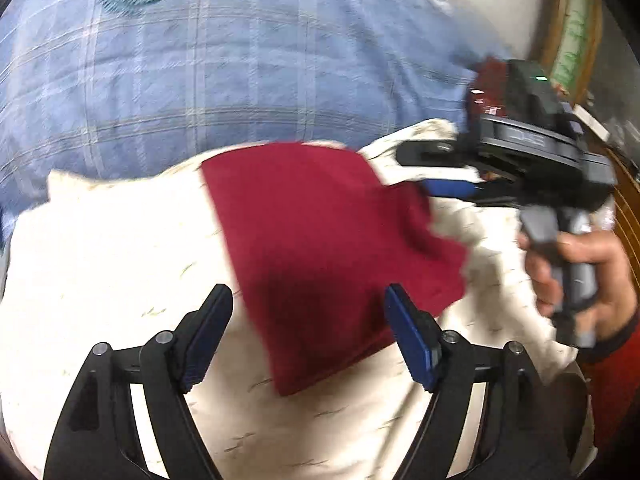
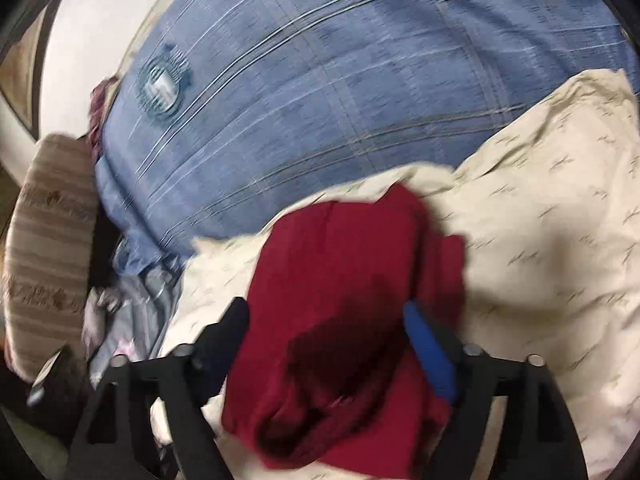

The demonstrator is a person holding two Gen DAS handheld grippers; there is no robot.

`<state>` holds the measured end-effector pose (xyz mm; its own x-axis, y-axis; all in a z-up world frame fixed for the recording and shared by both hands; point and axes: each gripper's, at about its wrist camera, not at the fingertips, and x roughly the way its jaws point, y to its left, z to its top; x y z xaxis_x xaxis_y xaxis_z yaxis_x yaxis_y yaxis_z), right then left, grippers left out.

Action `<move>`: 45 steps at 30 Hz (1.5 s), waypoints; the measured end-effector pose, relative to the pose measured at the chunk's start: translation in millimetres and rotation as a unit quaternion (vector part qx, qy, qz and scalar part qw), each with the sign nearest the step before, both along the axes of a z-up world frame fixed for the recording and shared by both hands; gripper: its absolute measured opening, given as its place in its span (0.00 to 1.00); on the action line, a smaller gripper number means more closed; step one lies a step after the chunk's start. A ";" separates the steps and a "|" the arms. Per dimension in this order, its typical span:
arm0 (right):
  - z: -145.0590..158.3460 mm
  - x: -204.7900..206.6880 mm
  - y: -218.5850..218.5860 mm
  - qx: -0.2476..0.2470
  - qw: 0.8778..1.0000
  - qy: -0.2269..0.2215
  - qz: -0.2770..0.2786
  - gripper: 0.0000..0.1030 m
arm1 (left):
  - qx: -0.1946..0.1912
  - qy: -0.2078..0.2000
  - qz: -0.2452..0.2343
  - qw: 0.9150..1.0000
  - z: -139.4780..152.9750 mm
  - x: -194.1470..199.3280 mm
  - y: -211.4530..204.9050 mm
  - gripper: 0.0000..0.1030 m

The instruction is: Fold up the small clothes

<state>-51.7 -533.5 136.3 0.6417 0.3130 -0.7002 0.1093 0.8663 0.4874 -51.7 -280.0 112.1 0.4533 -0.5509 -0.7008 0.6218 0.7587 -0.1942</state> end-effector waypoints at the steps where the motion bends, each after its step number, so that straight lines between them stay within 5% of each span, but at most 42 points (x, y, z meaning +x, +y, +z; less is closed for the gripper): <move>1: -9.1 3.8 5.0 -0.013 1.000 0.024 -0.007 0.82 | 0.001 0.012 0.009 1.000 -5.5 3.1 2.2 0.75; 3: -26.6 13.1 13.1 -0.024 0.998 0.050 -0.001 0.73 | -0.004 0.032 0.015 0.999 -14.6 9.6 1.1 0.75; 4: -33.4 15.8 16.1 -0.034 0.998 0.057 0.005 0.44 | -0.001 0.036 0.016 0.999 -17.8 10.7 -0.5 0.75; 5: -33.4 14.2 18.1 -0.060 0.997 0.054 0.001 0.33 | 0.004 0.038 0.017 0.999 -20.2 12.9 -1.5 0.75; 8: -13.1 -8.1 20.6 -0.107 0.994 0.004 0.007 0.24 | 0.002 0.026 0.005 1.000 -14.7 8.9 -5.5 0.75; 11: -20.8 -17.5 19.7 -0.152 0.988 0.009 -0.008 0.22 | 0.008 0.017 0.001 1.000 -15.8 6.1 -7.5 0.75; 14: -37.7 -15.9 10.9 -0.133 0.991 0.013 -0.015 0.26 | 0.029 0.027 0.008 0.999 -24.5 9.5 -13.8 0.75; 17: -19.6 -27.3 5.7 -0.118 0.992 -0.005 -0.037 0.38 | 0.028 0.019 0.020 0.999 -19.7 9.4 -9.9 0.75; 24: 16.0 -31.6 35.6 -0.165 0.984 -0.068 -0.004 0.38 | 0.037 -0.015 0.055 0.998 -8.6 28.4 -14.7 0.75; 30: -19.3 -9.0 21.1 -0.204 0.979 -0.013 -0.029 0.36 | 0.047 -0.014 0.055 0.997 -17.2 42.5 -38.4 0.76; 33: -46.1 -8.7 -3.8 -0.123 0.992 -0.003 -0.043 0.41 | 0.050 -0.014 0.052 0.997 -24.3 44.2 -45.5 0.80; 36: -41.4 -15.7 -6.4 -0.115 0.993 -0.017 -0.034 0.42 | 0.045 -0.008 0.050 0.998 -28.7 45.6 -46.8 0.81; 41: -23.7 -28.2 -24.8 -0.078 0.993 -0.057 -0.062 0.83 | -0.019 0.028 0.035 0.999 -22.9 52.1 -23.8 0.81; 45: -35.4 -11.5 -31.8 -0.042 0.997 -0.038 -0.049 0.83 | -0.031 0.050 0.042 0.997 -28.7 63.9 -15.9 0.82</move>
<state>-63.2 -565.3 100.9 0.7185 0.1889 -0.6694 0.1612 0.8910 0.4245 12.2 -296.0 83.4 0.4295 -0.5581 -0.7100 0.5323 0.7916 -0.3001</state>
